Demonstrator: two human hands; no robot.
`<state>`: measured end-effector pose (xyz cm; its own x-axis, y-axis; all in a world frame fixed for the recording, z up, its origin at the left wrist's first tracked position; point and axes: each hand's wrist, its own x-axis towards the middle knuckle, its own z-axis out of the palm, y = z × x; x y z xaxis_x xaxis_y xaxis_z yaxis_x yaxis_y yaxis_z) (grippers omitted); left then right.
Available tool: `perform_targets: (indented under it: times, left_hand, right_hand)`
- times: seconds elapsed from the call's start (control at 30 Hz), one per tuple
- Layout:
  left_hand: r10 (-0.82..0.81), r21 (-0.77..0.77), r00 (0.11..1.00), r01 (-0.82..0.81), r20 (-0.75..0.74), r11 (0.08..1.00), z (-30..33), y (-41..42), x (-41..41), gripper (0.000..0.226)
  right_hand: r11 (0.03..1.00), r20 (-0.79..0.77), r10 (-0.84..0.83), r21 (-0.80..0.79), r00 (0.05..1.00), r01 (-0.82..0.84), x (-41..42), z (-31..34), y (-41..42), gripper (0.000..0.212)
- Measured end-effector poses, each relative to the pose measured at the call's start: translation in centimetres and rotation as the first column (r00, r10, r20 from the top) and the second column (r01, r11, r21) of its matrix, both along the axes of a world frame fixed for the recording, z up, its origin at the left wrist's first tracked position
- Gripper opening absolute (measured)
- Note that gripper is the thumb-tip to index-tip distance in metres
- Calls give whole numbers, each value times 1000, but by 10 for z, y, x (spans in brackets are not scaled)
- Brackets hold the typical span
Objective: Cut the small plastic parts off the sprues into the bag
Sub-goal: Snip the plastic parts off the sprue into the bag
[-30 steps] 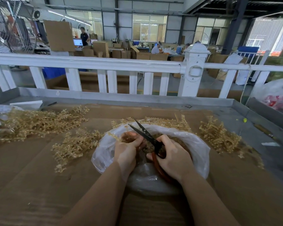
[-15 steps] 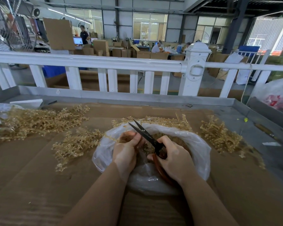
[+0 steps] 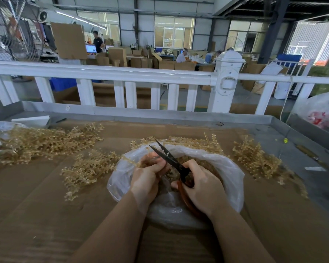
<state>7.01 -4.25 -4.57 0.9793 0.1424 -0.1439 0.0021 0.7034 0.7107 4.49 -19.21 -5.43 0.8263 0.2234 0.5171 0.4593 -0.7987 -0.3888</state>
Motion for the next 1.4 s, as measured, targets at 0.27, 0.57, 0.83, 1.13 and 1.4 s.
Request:
perform_targets:
  times: [0.27, 0.57, 0.83, 1.13, 1.4]
  left_hand:
    - [-30, -17, 1000, 30, -8, 999, 1, 1, 0, 12]
    - [-107, 103, 994, 107, -8, 989, 0, 3, -2, 11]
    - [-122, 88, 992, 120, 16, 989, 1, 3, -4, 10]
    - [-35, 2, 999, 35, -9, 999, 0, 2, -3, 15]
    - [-56, 85, 996, 62, -64, 994, -1, 1, 0, 7]
  right_hand:
    - [1000, 24, -8, 6, 1000, 8, -3, 2, 1, 46]
    - [1000, -2, 11, -11, 1000, -11, -5, 3, 0, 47]
    - [999, -24, 27, 18, 999, -27, -5, 5, 1, 47]
    - [1000, -11, 13, -6, 1000, -13, -6, 4, 1, 50]
    - [1000, -19, 22, -6, 1000, -22, -6, 4, 0, 52]
